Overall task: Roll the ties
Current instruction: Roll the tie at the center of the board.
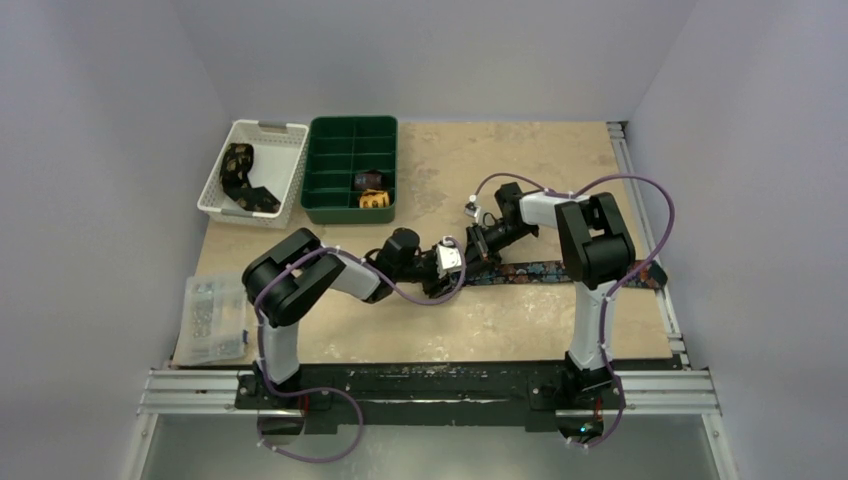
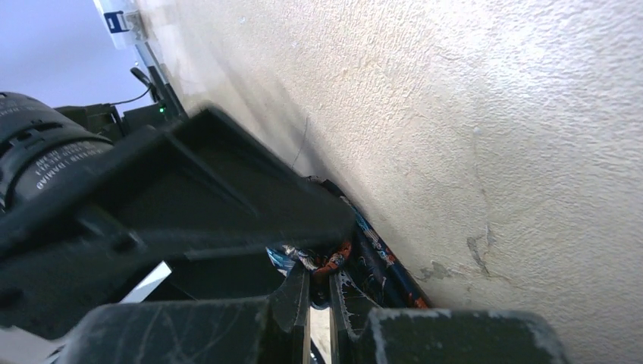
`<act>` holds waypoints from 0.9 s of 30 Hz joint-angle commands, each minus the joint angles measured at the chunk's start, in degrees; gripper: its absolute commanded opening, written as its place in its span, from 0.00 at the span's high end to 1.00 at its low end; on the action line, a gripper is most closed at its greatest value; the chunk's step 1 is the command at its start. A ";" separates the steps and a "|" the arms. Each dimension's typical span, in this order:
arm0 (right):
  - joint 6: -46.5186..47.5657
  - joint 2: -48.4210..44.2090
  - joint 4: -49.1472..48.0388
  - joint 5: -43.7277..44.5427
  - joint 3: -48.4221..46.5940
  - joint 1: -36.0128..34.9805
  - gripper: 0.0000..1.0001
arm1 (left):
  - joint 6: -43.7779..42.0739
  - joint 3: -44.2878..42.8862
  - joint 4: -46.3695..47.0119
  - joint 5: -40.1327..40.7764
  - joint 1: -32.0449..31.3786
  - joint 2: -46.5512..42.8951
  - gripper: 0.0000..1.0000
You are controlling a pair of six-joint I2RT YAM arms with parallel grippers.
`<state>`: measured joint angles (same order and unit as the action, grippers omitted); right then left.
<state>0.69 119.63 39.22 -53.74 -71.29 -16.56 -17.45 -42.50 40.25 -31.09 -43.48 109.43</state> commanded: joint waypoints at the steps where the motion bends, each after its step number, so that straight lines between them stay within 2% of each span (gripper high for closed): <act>1: 4.44 2.06 -2.56 10.55 2.36 -1.05 1.00 | 0.30 -2.88 -1.69 0.80 -1.52 1.65 0.60; 2: 4.70 1.42 -2.46 9.59 2.44 -1.00 1.00 | 0.41 -2.84 -2.65 1.12 -1.52 1.41 0.71; 4: 5.80 -0.52 -0.97 8.23 2.00 -1.02 0.96 | -1.31 -2.24 -5.41 2.01 -1.46 0.79 0.83; 7: 8.58 -3.81 3.55 8.83 -0.69 -0.49 0.78 | -1.88 -1.29 -10.02 2.59 -0.40 -0.22 0.91; 11: 13.34 -7.72 11.35 11.43 -6.34 2.69 0.65 | -2.74 -0.51 -12.78 3.88 0.11 -0.88 0.94; 14: 15.60 -9.11 13.81 17.09 -9.38 5.14 0.66 | -3.13 -0.89 -13.75 3.75 0.07 -0.84 0.94; 19: 15.17 -8.64 10.23 26.39 -11.09 5.40 0.73 | -3.68 -1.74 -14.63 3.46 0.11 -0.54 0.94; 23: 14.16 -5.66 9.16 30.40 -13.87 5.02 0.80 | -4.07 -2.14 -15.43 3.63 0.05 -0.66 0.94; 27: 16.48 -3.99 10.74 33.86 -14.33 4.62 0.80 | -3.99 -2.66 -15.74 3.90 0.15 -0.73 0.94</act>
<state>14.52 114.69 48.77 -25.80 -83.81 -11.31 -20.16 -45.28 31.86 -29.58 -43.90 108.18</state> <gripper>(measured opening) 0.201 0.283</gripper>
